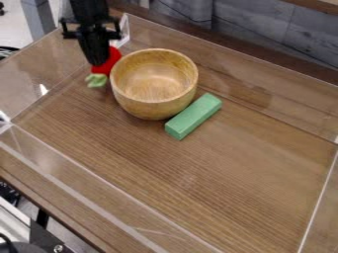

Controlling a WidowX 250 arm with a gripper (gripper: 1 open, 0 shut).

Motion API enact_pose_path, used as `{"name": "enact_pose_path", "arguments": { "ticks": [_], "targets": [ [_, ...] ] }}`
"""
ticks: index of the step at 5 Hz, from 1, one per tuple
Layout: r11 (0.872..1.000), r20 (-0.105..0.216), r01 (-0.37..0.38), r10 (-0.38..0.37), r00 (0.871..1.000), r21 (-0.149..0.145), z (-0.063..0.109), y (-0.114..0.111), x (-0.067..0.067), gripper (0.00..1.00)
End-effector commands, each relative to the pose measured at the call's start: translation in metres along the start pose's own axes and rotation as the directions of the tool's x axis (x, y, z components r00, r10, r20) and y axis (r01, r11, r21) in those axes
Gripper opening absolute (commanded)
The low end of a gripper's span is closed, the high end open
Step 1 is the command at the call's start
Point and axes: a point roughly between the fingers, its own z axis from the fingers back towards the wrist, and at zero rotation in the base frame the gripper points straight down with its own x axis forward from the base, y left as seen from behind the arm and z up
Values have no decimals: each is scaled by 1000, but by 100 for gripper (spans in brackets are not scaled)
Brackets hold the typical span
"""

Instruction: Move the red fruit to the right

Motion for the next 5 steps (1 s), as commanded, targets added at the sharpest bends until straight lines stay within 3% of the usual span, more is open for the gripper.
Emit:
{"name": "enact_pose_path", "arguments": {
  "ticks": [1,2,3,4,5],
  "targets": [
    [999,81,37,-38,996,11,46,-34,4,0],
    [996,85,84,-83,993,-1,58,-77,7,0],
    [984,69,180,-179,981,3,42,-126,5,0],
    [959,46,284,-285,958,15,19,-170,5,0],
    [947,33,322,-322,946,17,9,-209,0,0]
  ]
}}
